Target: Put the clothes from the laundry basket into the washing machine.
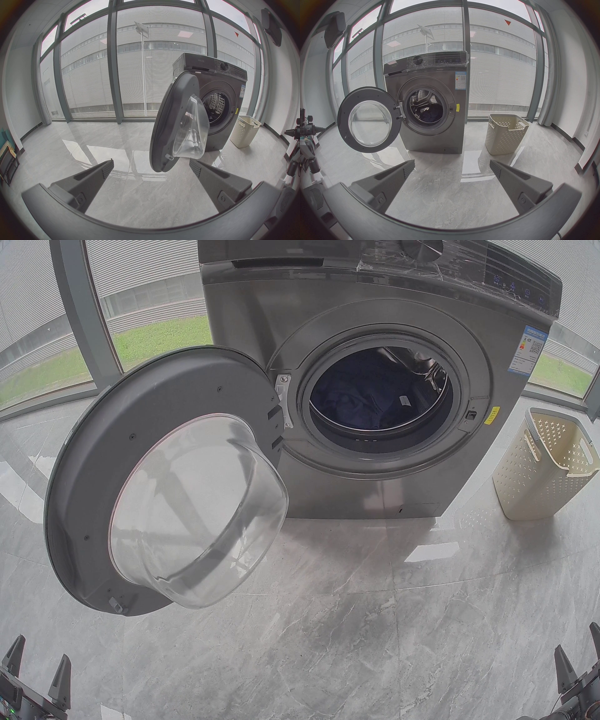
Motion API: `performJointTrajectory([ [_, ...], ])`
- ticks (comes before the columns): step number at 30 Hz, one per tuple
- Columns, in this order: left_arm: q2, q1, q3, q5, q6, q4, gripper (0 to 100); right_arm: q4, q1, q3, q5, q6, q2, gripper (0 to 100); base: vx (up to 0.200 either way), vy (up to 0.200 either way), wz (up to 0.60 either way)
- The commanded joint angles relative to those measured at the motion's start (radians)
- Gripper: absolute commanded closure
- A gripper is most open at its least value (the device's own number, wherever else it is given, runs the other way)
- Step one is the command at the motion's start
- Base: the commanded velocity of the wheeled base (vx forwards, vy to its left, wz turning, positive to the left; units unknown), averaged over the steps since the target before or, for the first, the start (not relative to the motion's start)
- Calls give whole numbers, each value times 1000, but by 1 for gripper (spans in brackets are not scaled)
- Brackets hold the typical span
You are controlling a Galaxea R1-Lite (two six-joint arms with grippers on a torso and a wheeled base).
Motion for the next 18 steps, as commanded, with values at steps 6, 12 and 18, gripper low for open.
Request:
performJointTrajectory([
  [6, 5, -1, 17, -12, -5, 0, 0, 0, -2, 16, 0, 0, -3, 0, 33, 0, 0],
  [12, 5, -1, 17, -12, -8, 0, 0, 0, 0, 16, 0, 0, -3, 0, 0, 167, 0],
  [18, 5, -1, 17, -12, -5, 0, 0, 0, 0, 16, 0, 0, -3, 0, 0, 200, 0],
])
